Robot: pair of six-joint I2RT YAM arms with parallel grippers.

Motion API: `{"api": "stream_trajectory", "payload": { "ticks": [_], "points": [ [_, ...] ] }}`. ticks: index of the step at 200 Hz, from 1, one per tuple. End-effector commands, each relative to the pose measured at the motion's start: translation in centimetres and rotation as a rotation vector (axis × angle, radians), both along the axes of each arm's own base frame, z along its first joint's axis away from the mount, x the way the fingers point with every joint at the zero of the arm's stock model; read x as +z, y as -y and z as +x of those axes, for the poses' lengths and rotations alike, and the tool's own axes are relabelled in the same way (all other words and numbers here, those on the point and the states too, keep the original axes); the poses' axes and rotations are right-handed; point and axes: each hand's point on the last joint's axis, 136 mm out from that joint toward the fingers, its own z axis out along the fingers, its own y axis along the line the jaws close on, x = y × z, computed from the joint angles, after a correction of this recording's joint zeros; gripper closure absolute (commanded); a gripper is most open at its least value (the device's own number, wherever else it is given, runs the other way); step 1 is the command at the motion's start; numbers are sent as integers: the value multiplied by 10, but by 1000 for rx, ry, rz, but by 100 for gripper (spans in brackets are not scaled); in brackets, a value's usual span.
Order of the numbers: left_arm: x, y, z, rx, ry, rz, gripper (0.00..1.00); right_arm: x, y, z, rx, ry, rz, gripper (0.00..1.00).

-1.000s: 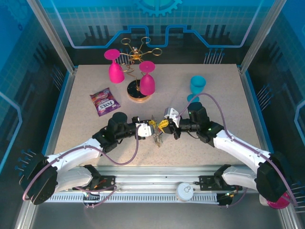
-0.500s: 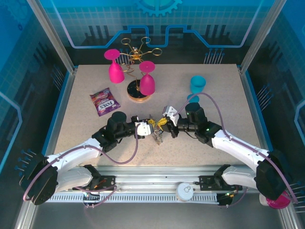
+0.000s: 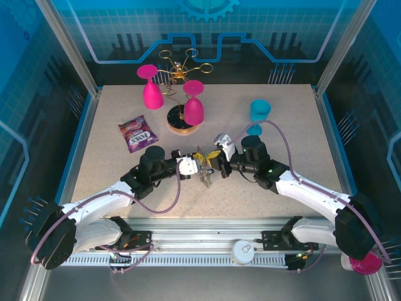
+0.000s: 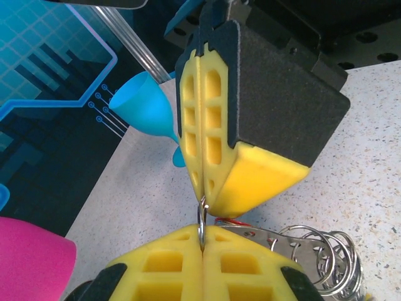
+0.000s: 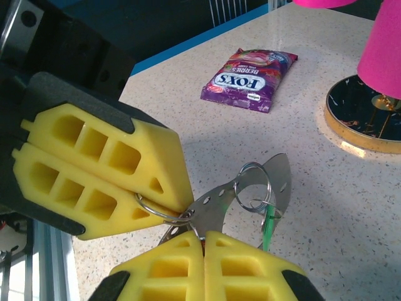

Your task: Put the keys on the keyring

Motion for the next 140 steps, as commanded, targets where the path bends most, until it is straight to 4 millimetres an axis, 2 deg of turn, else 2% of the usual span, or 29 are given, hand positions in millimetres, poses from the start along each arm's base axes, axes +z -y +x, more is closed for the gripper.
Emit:
{"api": "stream_trajectory", "payload": {
  "ticks": [1,46,60,78,93,117,140],
  "points": [
    [2,10,-14,-86,-6,-29,100,31,-2,21,-103,62,101,100],
    [8,10,-12,-73,-12,-68,100,24,-6,8,-22,66,88,100],
    [11,9,-11,-66,-29,-105,100,17,-3,2,13,60,55,76],
    [16,7,-9,-56,-62,-161,100,10,9,1,29,55,8,63],
    [18,5,-8,-49,-105,-205,100,13,23,2,41,77,-16,55],
    [28,3,-8,-50,-186,-277,100,25,35,-7,126,177,-42,53],
    [38,-3,-9,-88,-298,-362,100,31,29,-25,281,337,-55,58]
  ]
}}
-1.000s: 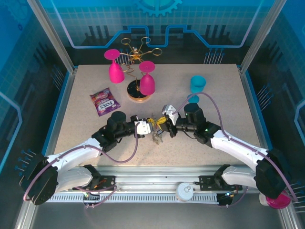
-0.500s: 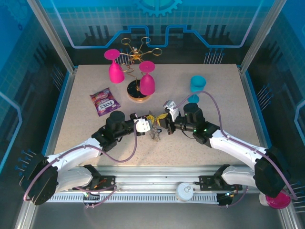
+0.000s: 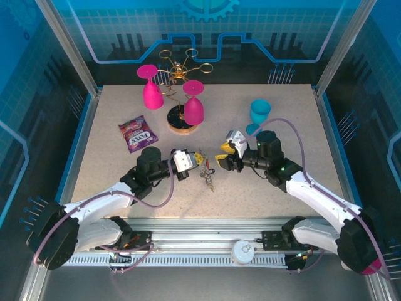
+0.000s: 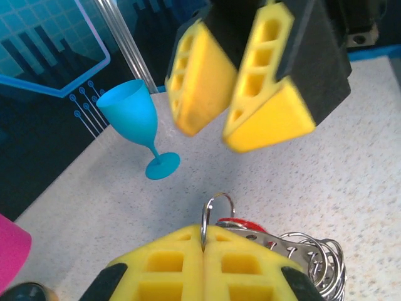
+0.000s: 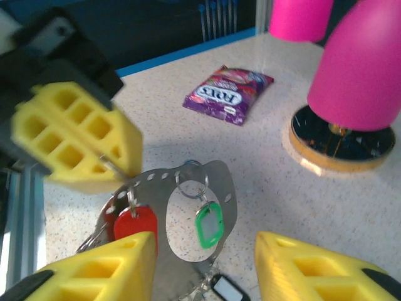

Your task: Put the keys on the keyring

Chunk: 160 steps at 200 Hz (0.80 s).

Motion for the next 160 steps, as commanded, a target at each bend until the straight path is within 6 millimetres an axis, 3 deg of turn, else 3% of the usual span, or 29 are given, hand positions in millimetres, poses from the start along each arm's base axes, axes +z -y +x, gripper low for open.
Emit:
{"api": "stream_trajectory", "payload": {
  "ticks": [1,56,93,160],
  "points": [
    [32,0,-7,-78,-85,-165,100,12,-9,-28,222,178,-26,58],
    [31,3,-24,-200,-152,-204,100,33,-32,-40,360,239,88,67],
    [25,1,-28,-206,-130,-179,100,30,-43,-38,373,211,123,71],
    [24,-1,-25,-184,-103,-172,100,22,-46,-34,349,132,116,82]
  ]
}}
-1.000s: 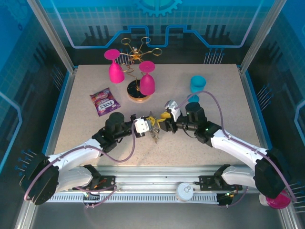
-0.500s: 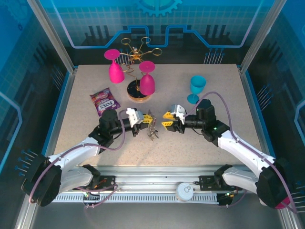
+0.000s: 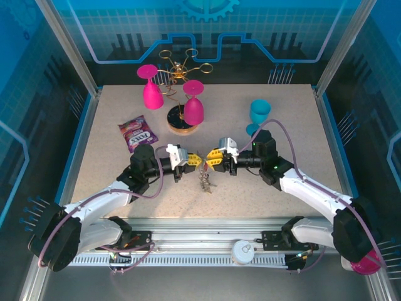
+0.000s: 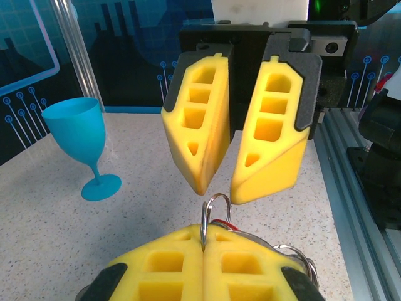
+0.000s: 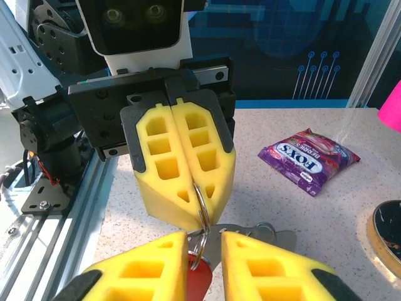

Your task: Put the keys on the keyring

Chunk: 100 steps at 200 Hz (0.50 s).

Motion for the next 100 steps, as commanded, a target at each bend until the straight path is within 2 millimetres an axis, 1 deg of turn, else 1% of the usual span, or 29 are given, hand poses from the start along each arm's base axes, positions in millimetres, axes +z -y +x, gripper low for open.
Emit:
{"api": "stream_trajectory", "payload": {
  "ticks": [1,12,50,60,85,100],
  "points": [
    [10,-1,-4,-17,66,-22,100,6,-6,-2,18,-10,16,82],
    [11,-1,-4,-15,72,-25,100,6,-7,-1,15,-17,15,85],
    [15,0,-4,-22,81,-33,100,3,-7,1,6,-35,8,98],
    [16,0,-4,-21,85,-37,100,1,-7,1,7,-44,7,100],
    [21,1,-4,-23,86,-48,100,-2,-8,0,11,-73,12,100],
    [21,1,-3,-20,88,-48,100,-1,-8,1,5,-85,23,90]
  ]
}}
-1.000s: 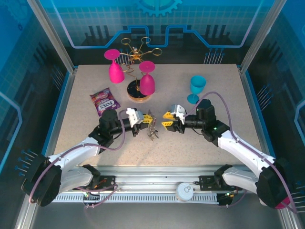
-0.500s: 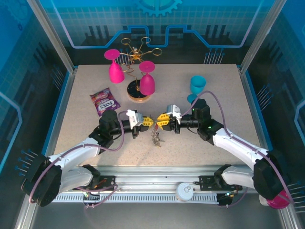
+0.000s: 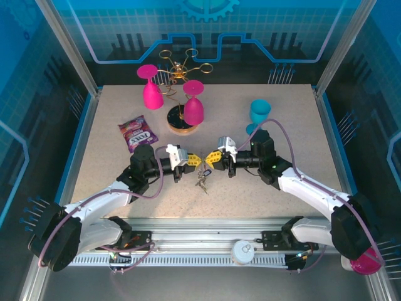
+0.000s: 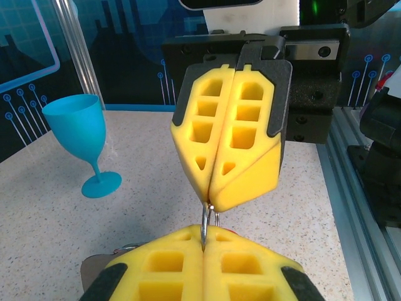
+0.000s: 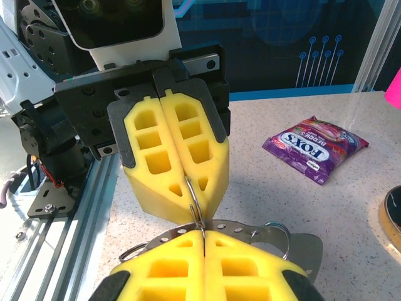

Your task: Put the keys on the keyring

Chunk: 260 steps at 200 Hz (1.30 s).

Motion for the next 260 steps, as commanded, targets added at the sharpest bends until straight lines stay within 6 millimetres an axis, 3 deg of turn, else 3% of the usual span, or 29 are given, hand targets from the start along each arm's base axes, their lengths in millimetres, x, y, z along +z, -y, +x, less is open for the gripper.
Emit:
{"api": "stream_trajectory", "payload": {
  "ticks": [1,38,77,111,134,182,203,260],
  "points": [
    [23,1,-2,-22,91,-50,100,6,-6,-2,16,-18,27,89],
    [24,2,-2,-24,94,-52,100,7,-6,0,9,-23,29,89],
    [29,2,-1,-23,103,-68,100,3,-5,0,2,-19,16,99],
    [47,4,-4,-52,119,-136,100,-11,-8,1,6,-56,0,100],
    [55,7,-5,-76,128,-157,100,-11,-16,-4,36,-68,4,91],
    [47,8,-4,-72,124,-147,100,0,-8,-5,12,-29,4,77],
    [45,7,-3,-68,122,-141,100,3,-3,-4,-2,-2,-1,62],
    [39,9,-5,-84,108,-120,100,23,1,-3,-11,127,37,62]
  ]
}}
